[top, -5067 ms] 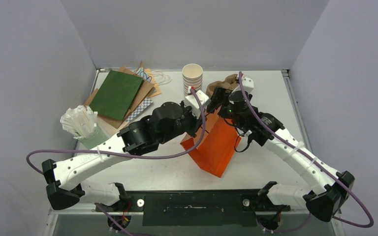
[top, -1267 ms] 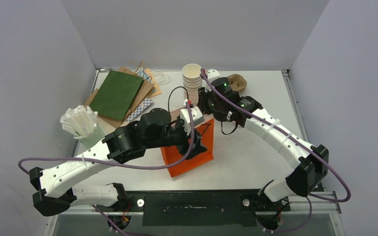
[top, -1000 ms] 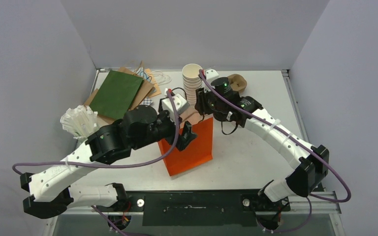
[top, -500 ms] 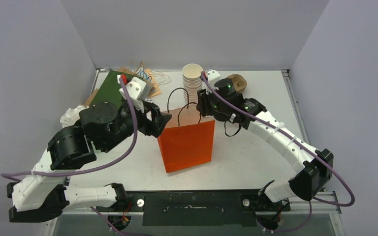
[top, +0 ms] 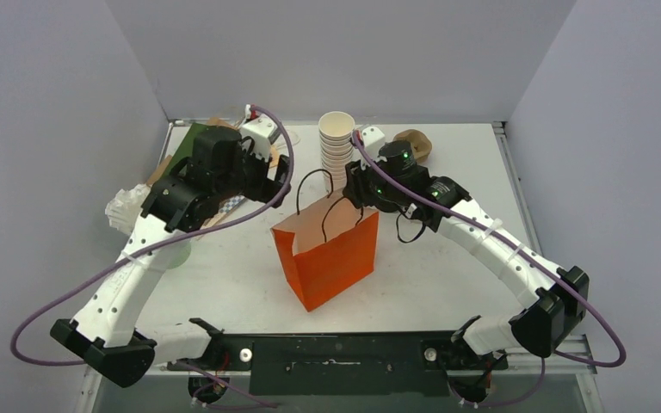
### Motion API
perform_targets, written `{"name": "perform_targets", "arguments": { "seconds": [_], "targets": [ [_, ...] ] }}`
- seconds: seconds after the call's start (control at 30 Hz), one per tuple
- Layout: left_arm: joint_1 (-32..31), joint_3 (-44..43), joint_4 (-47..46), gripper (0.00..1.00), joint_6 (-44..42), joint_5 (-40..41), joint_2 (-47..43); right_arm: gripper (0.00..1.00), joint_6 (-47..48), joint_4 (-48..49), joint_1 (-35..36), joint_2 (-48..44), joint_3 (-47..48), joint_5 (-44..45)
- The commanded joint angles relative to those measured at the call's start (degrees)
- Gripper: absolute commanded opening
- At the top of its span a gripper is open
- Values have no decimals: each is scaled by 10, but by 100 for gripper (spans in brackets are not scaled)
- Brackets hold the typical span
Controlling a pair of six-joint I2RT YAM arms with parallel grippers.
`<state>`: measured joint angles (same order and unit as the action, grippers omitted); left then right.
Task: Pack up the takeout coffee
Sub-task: Open the takeout bag at the center of the board.
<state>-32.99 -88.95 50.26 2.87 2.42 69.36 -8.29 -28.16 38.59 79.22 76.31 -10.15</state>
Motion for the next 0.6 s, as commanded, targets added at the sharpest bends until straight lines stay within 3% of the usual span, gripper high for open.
{"name": "perform_targets", "arguments": {
  "seconds": [0.0,0.2,0.3,0.4,0.57],
  "targets": [
    [23,7,-48,79,-48,-155,16,36,6,20,-1,-12,2,-8],
    [23,35,-79,83,-44,-213,9,36,11,12,-1,-5,11,-7],
    [23,40,-89,84,-23,-176,-7,36,10,15,-1,-4,8,-7],
    [23,40,-97,84,10,-90,-29,36,10,17,-1,-4,6,-6],
    [22,67,-129,87,14,-126,-81,36,10,20,-1,-3,3,-5]
  ]
}}
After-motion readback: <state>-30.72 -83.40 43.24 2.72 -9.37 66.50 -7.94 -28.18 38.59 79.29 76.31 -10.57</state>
